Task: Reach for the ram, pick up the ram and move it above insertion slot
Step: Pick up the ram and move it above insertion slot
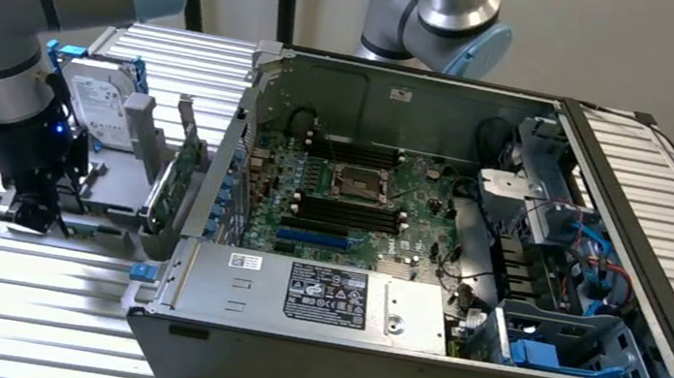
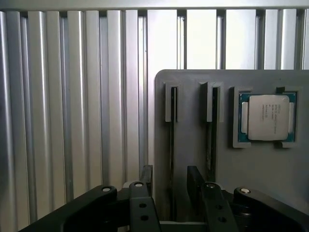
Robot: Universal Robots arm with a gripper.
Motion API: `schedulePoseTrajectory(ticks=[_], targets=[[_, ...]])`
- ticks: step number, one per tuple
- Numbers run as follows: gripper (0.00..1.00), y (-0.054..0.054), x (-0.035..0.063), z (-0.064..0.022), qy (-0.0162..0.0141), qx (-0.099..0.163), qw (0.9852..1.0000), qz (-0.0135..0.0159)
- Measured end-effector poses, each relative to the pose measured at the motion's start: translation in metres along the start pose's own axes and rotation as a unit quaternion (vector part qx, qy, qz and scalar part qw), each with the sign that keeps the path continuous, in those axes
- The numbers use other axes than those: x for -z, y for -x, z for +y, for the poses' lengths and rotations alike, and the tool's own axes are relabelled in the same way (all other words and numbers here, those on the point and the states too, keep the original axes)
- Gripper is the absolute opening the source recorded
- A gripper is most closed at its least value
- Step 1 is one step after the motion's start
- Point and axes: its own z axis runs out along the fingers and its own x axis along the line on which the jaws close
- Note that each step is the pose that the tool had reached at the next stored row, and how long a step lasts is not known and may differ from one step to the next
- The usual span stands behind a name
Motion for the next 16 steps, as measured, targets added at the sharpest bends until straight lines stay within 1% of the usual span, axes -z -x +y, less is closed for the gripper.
schedulePoseTrajectory(ticks=[8, 16], targets=[[0.42, 0.0006, -0.0032, -0.0001, -0.0001, 0.004, 1.0, 0.0001], [0.42, 0.004, -0.0058, -0.0001, 0.0, 0.006, 1.0, 0.0002]])
